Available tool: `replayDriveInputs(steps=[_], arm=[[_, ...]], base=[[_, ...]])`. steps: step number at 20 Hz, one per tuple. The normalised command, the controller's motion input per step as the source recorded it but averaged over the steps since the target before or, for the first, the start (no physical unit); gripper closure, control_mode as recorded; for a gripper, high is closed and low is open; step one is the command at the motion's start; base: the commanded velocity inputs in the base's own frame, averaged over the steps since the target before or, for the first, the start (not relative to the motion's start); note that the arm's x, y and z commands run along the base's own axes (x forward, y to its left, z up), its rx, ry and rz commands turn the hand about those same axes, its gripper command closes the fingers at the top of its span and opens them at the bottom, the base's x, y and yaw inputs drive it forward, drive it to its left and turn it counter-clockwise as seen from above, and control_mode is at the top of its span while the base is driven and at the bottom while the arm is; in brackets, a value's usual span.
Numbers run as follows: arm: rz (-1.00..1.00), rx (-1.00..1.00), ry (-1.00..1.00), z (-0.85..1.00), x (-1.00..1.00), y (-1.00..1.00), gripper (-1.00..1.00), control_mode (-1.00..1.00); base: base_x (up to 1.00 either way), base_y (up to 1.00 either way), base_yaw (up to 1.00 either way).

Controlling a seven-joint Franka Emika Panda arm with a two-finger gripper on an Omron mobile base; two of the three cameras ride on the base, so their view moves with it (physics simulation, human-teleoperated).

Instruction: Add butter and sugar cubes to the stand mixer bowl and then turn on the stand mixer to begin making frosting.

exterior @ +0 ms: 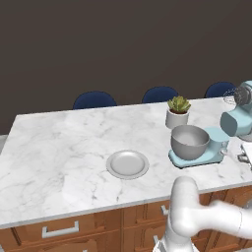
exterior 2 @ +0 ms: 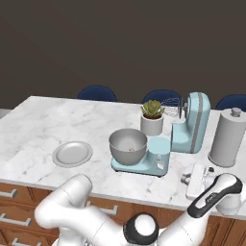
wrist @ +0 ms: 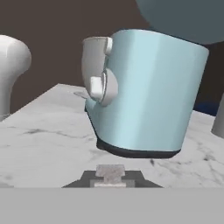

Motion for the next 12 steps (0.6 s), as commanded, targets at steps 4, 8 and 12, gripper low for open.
replayDriveInputs(steps=[4,8,12], arm=[[-0.07,-0.08,-0.1,0.36,-0.91,0.09,1.0,-1.0],[-0.08,-0.18,-0.07,0.66,-0.71,0.4,1.0,-1.0],[-0.09,-0.29,0.0,0.87,-0.31,0.76,1.0,-1.0]], base=[[0.0,0.0,0.0],[0.0,0.0,0.0],[0.0,0.0,0.0]])
